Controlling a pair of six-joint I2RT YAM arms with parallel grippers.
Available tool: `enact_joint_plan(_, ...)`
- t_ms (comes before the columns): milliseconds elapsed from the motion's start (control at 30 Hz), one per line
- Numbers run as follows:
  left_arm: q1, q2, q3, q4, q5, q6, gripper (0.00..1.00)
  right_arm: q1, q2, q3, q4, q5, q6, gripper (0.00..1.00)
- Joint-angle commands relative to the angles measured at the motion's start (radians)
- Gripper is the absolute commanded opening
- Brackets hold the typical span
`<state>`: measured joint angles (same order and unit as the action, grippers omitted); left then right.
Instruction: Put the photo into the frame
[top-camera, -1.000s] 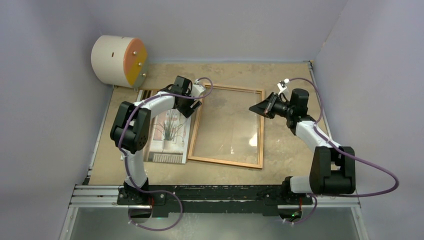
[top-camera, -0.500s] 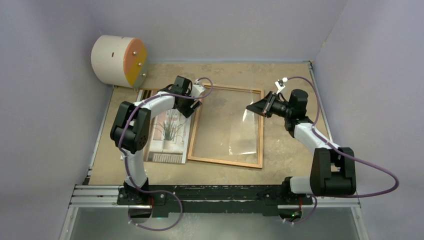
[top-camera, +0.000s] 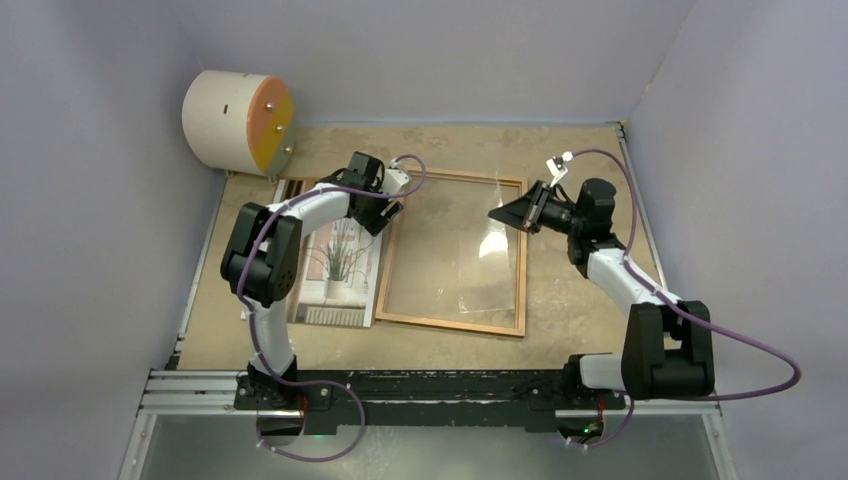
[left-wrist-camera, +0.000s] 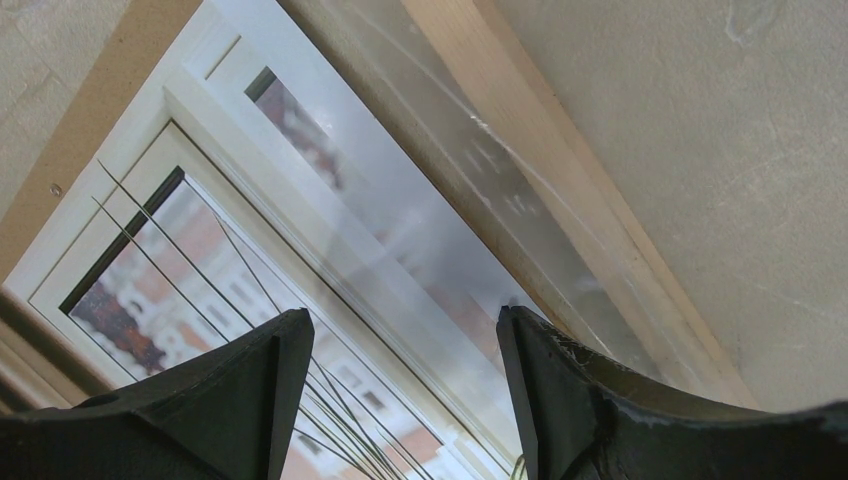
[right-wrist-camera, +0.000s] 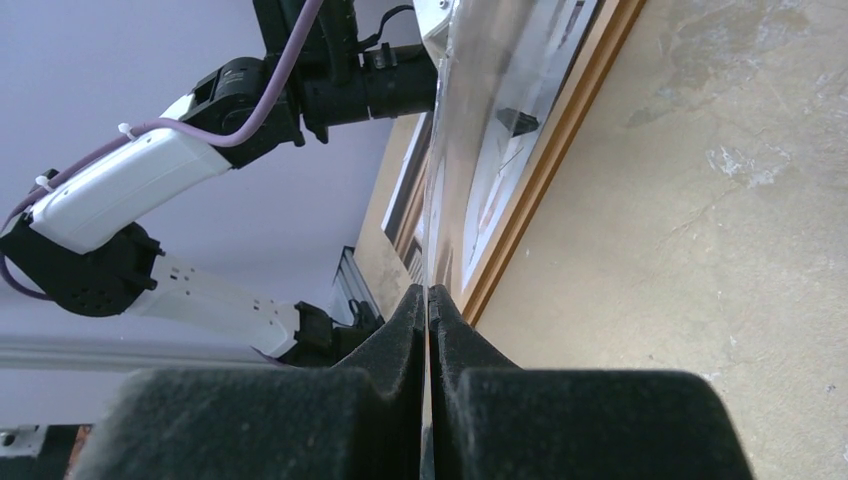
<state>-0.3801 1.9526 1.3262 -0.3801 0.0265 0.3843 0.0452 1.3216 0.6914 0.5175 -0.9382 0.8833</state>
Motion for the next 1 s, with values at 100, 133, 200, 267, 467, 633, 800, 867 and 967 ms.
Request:
enact_joint_plan(100,0.017,0.039,0.006,-0.017,0.039,-0.015,0.72,0.023,-0.014,0.022,0.083,-0.04,0.009,0.0)
enact_joint_plan(133,0.02,0.039,0.009,-0.018,0.041,-0.018,0.72,0.027,-0.012,0.027,0.087,-0.044,0.009,0.0)
enact_joint_plan(200,0.03,0.039,0.016,-0.024,0.053,-0.026,0.72,0.036,-0.011,0.034,0.089,-0.045,0.007,0.0)
enact_joint_plan(267,0.04,0.039,0.023,-0.028,0.061,-0.032,0.72,0.043,-0.012,0.04,0.08,-0.04,0.003,0.0)
enact_joint_plan(467,0.061,0.033,0.023,-0.029,0.063,-0.037,0.71,0.044,0.001,0.055,-0.045,0.056,-0.07,0.0)
enact_joint_plan(633,0.064,0.026,0.018,-0.032,0.058,-0.029,0.71,0.043,0.024,0.095,-0.214,0.176,-0.155,0.0)
enact_joint_plan(800,0.066,0.029,0.021,-0.032,0.055,-0.028,0.71,0.042,0.038,0.089,-0.274,0.266,-0.192,0.0)
enact_joint_plan(867,0.067,0.028,0.021,-0.032,0.054,-0.028,0.71,0.041,0.038,0.085,-0.297,0.3,-0.207,0.0)
enact_joint_plan(967,0.069,0.028,0.021,-0.032,0.051,-0.025,0.71,0.024,0.026,0.065,-0.308,0.34,-0.218,0.0)
